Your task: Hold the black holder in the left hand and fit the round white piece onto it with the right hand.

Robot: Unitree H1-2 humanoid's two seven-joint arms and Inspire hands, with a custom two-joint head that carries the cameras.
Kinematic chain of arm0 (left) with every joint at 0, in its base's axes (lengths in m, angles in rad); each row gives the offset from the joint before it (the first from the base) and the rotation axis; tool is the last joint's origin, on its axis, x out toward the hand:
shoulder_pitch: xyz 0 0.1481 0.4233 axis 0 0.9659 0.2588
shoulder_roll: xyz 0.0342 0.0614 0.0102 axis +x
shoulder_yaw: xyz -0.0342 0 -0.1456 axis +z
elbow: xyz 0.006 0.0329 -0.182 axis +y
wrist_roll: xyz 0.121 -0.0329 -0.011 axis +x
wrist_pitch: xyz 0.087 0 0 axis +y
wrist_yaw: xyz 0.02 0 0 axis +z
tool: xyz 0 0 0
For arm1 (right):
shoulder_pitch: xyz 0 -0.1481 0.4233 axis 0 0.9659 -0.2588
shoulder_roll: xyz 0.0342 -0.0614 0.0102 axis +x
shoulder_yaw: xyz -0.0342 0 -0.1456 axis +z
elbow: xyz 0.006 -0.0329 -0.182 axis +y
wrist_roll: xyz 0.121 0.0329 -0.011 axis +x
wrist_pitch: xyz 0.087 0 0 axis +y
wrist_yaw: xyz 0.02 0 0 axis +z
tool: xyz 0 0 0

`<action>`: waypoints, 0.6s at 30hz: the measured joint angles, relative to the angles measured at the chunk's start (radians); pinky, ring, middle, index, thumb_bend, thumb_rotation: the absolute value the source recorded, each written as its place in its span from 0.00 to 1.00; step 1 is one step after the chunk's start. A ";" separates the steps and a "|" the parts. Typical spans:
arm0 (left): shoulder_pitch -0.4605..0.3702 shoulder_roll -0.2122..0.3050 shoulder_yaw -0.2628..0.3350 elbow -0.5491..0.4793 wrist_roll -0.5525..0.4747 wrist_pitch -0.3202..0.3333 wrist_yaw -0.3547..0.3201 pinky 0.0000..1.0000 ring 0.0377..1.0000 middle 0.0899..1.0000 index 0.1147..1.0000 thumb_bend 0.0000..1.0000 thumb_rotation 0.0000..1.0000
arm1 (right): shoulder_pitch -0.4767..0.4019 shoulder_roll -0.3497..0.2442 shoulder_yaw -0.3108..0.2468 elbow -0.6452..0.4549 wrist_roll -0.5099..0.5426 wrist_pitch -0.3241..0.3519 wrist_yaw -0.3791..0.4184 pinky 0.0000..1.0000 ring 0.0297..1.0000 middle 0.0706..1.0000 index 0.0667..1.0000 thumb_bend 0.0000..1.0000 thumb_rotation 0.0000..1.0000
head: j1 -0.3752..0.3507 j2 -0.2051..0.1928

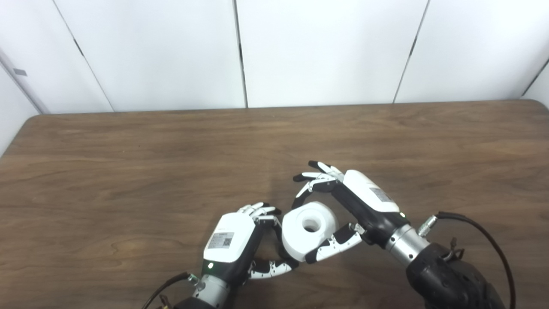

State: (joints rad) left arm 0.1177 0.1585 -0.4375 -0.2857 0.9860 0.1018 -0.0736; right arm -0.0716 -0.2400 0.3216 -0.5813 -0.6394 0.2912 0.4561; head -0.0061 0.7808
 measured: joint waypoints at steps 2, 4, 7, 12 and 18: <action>0.000 0.000 0.000 0.000 0.000 0.000 0.000 0.85 0.87 0.78 0.42 0.52 0.05 | 0.000 0.000 0.004 0.000 -0.003 0.000 0.000 1.00 0.98 0.84 0.45 0.53 0.14 | 0.000 0.000; 0.000 0.000 0.000 0.000 0.000 0.000 0.000 0.85 0.87 0.78 0.42 0.52 0.05 | -0.002 0.000 0.007 0.000 -0.007 0.000 0.000 1.00 0.98 0.84 0.45 0.53 0.15 | -0.002 -0.002; 0.000 0.000 0.000 0.000 0.000 0.000 0.000 0.85 0.87 0.78 0.42 0.52 0.05 | -0.002 0.000 0.008 0.000 -0.010 0.001 0.001 1.00 0.98 0.84 0.45 0.52 0.15 | -0.002 -0.002; 0.000 -0.001 0.000 0.000 0.001 0.000 0.000 0.85 0.86 0.78 0.42 0.52 0.05 | -0.008 -0.001 0.012 0.000 -0.016 0.018 0.005 1.00 0.99 0.86 0.53 0.84 0.31 | 0.002 0.002; 0.002 -0.011 0.001 -0.003 0.002 0.006 -0.003 0.86 0.87 0.79 0.43 0.52 0.07 | -0.008 -0.025 0.026 0.006 -0.043 0.050 0.062 1.00 1.00 0.89 0.63 0.99 0.43 | 0.005 0.002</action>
State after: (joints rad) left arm 0.1194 0.1478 -0.4365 -0.2885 0.9879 0.1074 -0.0771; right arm -0.0801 -0.2648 0.3476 -0.5753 -0.6827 0.3416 0.5184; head -0.0016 0.7823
